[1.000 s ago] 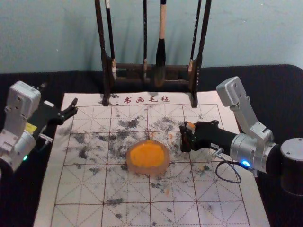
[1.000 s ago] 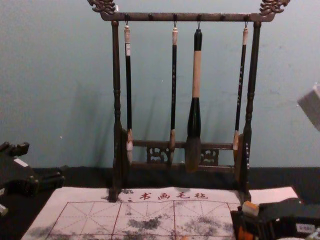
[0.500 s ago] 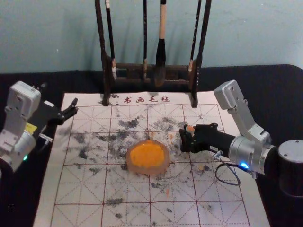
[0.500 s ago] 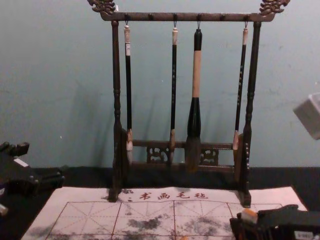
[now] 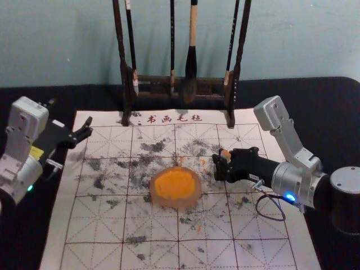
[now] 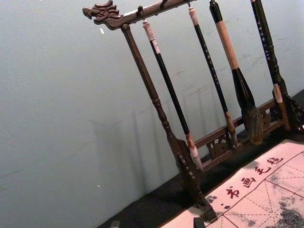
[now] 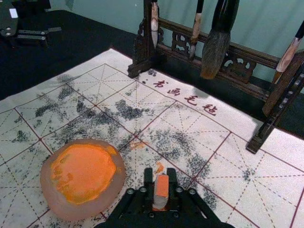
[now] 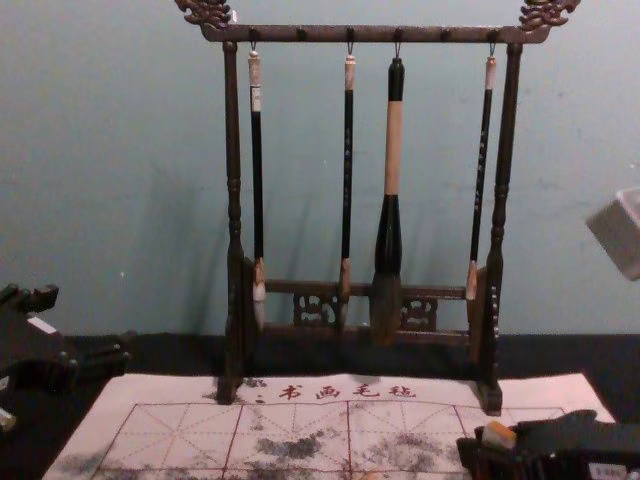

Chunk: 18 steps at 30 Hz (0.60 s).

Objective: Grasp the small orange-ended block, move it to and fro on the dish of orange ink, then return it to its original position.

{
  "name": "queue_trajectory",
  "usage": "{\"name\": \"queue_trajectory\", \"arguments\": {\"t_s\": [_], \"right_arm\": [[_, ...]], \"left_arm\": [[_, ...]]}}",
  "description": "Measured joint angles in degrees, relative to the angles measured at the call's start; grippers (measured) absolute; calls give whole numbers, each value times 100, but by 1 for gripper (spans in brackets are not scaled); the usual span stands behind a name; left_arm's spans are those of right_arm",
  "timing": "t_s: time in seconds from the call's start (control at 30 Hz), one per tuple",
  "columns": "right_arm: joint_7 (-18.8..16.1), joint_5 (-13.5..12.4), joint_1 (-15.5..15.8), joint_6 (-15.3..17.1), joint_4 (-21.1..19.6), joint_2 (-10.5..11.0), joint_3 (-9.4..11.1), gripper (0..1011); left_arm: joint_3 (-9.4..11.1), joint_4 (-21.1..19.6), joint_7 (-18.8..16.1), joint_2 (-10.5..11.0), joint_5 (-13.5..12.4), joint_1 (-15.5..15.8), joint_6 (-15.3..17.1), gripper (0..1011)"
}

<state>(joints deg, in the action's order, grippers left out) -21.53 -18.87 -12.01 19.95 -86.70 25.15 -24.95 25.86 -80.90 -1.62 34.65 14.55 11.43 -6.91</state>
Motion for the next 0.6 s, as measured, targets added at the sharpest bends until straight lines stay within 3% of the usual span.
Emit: {"name": "queue_trajectory", "arguments": {"t_s": [0.33,0.6], "right_arm": [[3,-6,3,-1,-2,0,5,417],[5,-10,3,-1,-7,0,6,717]], "left_arm": [[0,0,0,0,0,0,0,1001],[0,0,0,0,0,0,0,1001]]}}
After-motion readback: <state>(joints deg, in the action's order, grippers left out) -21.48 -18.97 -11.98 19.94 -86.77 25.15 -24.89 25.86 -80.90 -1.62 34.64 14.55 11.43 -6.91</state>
